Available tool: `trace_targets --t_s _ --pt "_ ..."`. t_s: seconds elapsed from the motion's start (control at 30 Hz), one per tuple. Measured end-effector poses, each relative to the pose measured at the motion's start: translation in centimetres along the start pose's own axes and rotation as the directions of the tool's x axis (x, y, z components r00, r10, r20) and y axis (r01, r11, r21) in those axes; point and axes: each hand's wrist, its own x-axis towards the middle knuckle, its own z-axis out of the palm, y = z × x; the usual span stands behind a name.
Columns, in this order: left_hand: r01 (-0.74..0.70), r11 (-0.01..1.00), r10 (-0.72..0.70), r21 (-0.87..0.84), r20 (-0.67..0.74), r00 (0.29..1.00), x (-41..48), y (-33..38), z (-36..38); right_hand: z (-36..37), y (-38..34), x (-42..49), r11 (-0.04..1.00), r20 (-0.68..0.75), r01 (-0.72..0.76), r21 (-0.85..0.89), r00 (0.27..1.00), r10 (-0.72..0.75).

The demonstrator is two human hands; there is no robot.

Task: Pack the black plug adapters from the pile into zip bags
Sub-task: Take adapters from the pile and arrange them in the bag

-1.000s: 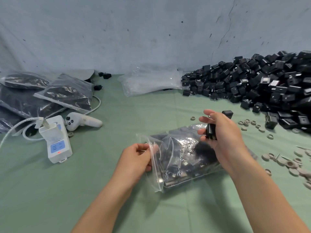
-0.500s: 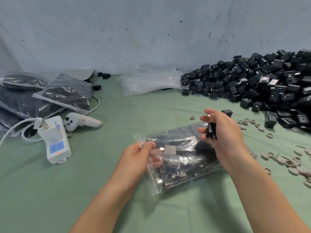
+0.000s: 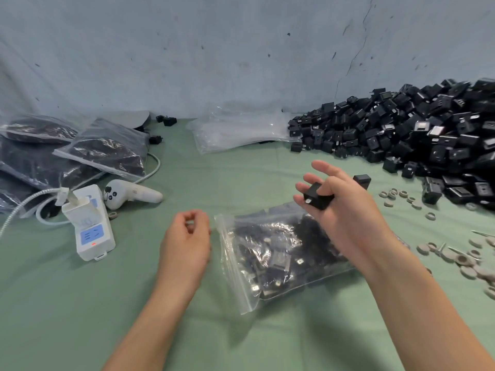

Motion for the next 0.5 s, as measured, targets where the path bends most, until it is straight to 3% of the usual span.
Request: trace_targets --t_s 0.07,0.13,0.27,0.5 --pt "-0.192 0.981 0.191 -0.007 -0.086 0.978 -0.2 0.5 -0.3 0.7 0.3 -0.1 1.0 0.059 -0.002 -0.018 0.998 0.003" --pt "-0.24 0.951 0.251 -0.197 0.033 0.967 -1.3 1.4 0.1 1.7 0.9 -0.4 0.998 0.133 0.011 -0.059 0.991 -0.003" --pt "-0.111 0.914 0.254 -0.39 0.338 0.906 -3.5 2.5 1.4 4.1 2.8 -1.7 0.994 0.304 0.049 -0.096 0.952 -0.018" --pt "0.14 0.851 0.143 -0.507 0.48 0.866 -3.1 3.0 0.8 5.4 4.3 -2.9 0.944 0.438 0.15 -0.295 0.899 -0.006"
